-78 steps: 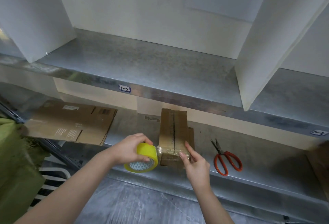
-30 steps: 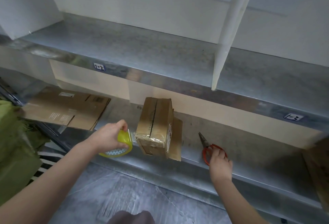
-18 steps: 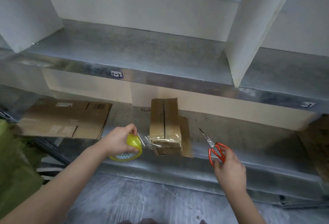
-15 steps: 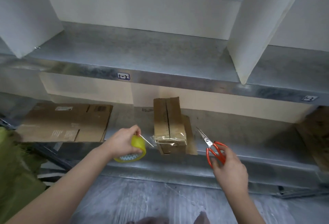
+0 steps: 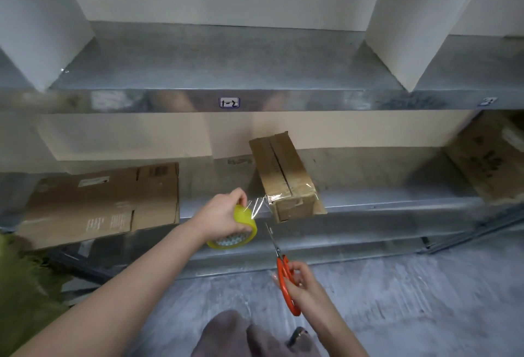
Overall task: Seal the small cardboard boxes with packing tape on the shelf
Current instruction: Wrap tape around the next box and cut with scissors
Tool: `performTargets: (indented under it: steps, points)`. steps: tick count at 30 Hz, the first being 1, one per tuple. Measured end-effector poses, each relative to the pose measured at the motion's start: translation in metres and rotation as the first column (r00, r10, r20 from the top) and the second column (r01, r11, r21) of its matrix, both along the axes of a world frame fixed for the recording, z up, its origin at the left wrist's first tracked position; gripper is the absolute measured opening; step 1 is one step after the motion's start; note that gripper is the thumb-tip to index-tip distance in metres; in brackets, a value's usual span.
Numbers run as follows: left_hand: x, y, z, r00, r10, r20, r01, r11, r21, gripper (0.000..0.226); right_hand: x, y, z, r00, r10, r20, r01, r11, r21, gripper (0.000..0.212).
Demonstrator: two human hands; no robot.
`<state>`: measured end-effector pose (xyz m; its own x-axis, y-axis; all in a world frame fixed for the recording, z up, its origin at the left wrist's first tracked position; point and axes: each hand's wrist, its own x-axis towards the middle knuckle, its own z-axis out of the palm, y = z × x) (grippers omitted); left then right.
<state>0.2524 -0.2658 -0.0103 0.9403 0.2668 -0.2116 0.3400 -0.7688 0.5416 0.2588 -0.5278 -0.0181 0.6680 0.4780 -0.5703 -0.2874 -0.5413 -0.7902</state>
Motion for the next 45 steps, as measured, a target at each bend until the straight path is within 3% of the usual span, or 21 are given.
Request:
performTargets:
  steps: [6,18,33,40,45]
  points:
    - [-0.004,0.003,0.003,0.999,-0.025,0.028,0.025,1.000,0.001,0.054,0.001,0.020,0.001,0.980,-0.045,-0.191,0.041,0.999,-0.026,0.035]
    - [-0.002,0.006,0.009,0.996,-0.082,0.039,0.081,0.997,0.007,0.055,0.011,0.036,-0.009,0.936,-0.120,-0.330,0.156,0.984,0.084,0.028]
    - [-0.001,0.002,0.012,0.996,-0.074,0.040,0.074,0.997,-0.006,0.055,0.018,0.027,-0.012,0.987,-0.078,-0.138,0.090,0.993,0.082,0.023]
    - [-0.001,-0.003,0.013,0.994,-0.103,0.047,0.102,0.995,0.013,0.055,0.018,0.024,-0.016,0.998,0.039,-0.040,-0.039,0.999,-0.016,0.050]
    - [-0.001,-0.004,0.011,0.998,-0.047,0.033,0.047,0.999,0.003,0.053,0.027,0.010,-0.017,0.993,0.100,0.056,-0.096,0.993,-0.071,0.043]
